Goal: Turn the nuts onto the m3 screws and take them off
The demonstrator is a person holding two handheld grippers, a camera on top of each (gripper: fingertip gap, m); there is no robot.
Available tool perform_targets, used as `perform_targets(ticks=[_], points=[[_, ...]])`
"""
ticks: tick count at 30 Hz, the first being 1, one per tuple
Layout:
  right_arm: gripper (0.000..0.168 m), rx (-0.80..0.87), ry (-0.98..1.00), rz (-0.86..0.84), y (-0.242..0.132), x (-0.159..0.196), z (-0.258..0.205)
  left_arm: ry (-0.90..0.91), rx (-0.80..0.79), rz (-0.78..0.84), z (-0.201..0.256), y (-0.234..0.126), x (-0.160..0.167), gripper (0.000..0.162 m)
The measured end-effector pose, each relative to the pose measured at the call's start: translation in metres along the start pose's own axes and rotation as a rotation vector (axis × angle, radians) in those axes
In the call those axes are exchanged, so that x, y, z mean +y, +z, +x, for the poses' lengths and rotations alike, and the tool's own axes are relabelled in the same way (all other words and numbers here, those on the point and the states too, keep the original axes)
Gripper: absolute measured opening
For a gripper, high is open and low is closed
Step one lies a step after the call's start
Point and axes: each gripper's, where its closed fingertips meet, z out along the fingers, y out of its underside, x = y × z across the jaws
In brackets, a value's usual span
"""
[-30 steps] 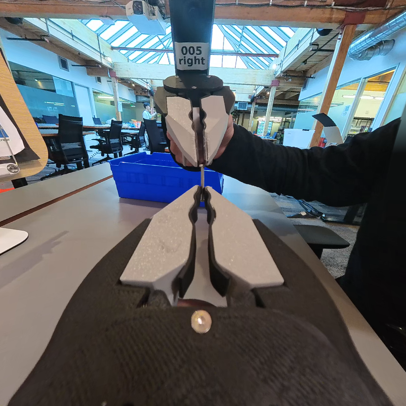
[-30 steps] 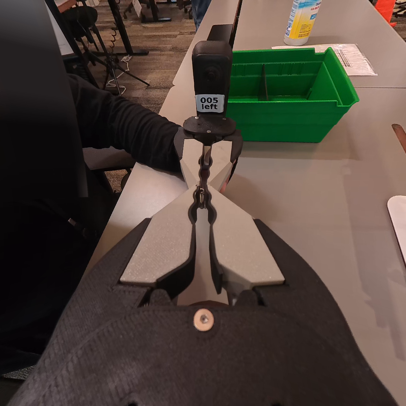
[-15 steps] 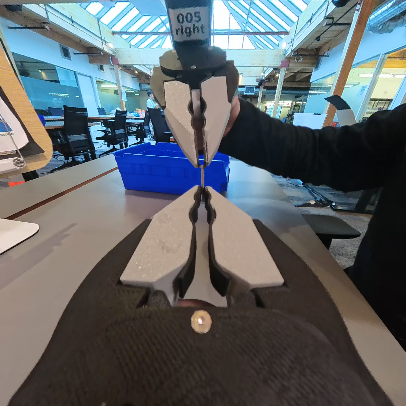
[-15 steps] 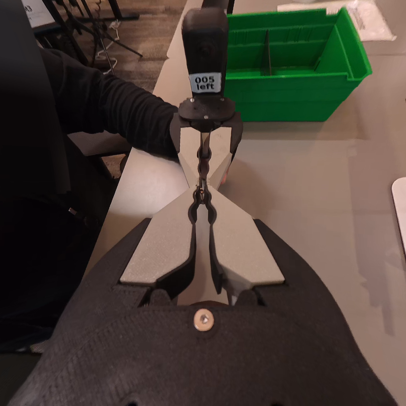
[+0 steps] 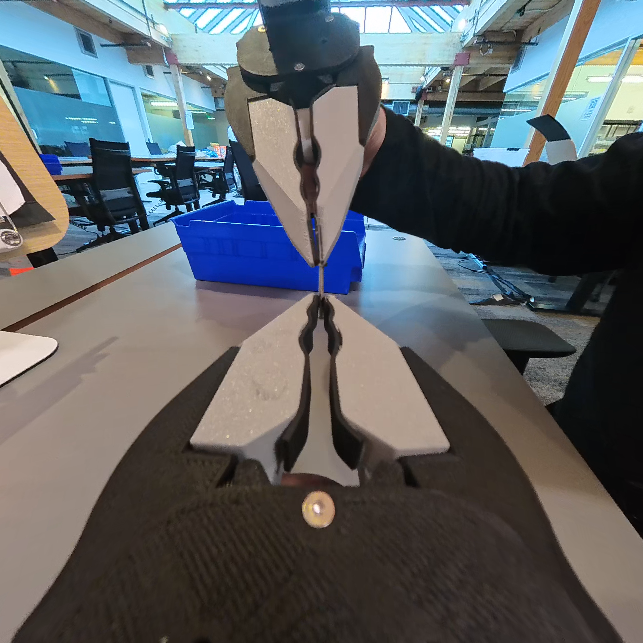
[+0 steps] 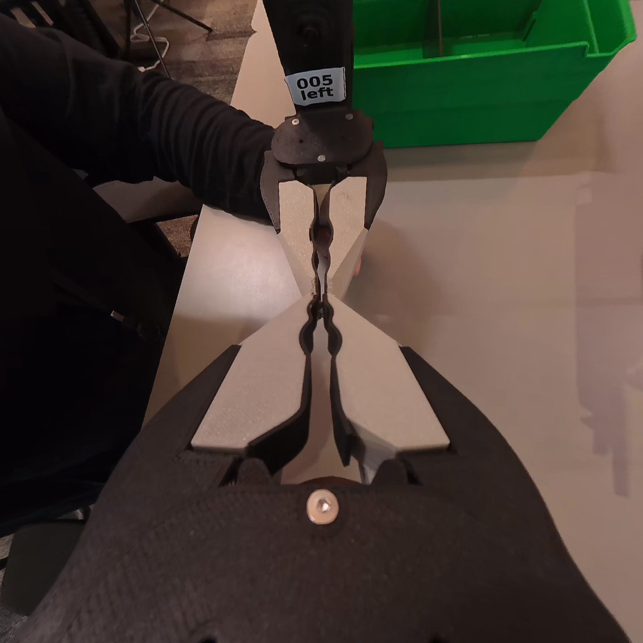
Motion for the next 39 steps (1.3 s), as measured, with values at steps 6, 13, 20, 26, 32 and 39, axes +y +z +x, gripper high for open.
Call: perform_targets(ticks=[6,13,20,26,32,39], points=[[0.000,-0.007,-0.004,-0.009,0.002,0.001,-0.001,-0.003,0.004,0.005,0.001,0.001,0.000,0.000],[0.000,0.004,-0.006,0.049,-0.001,-0.008,0.002,-0.022,0.015,0.037,0.001,-0.002,-0.006,0.000],[0.012,0.014,-0.012,0.311,-0.024,-0.034,-0.003,-0.062,0.037,0.102,0.002,-0.006,-0.016,0.000],[0.019,0.043,-0.024,0.578,-0.035,-0.032,-0.013,-0.092,0.047,0.159,0.001,-0.011,-0.024,0.000],[0.019,0.151,-0.080,0.584,-0.022,-0.023,-0.012,-0.091,0.070,0.161,0.005,-0.009,-0.023,0.000],[0.016,0.120,-0.122,0.624,-0.019,-0.023,-0.020,-0.074,0.136,0.166,0.020,-0.008,-0.027,0.000]])
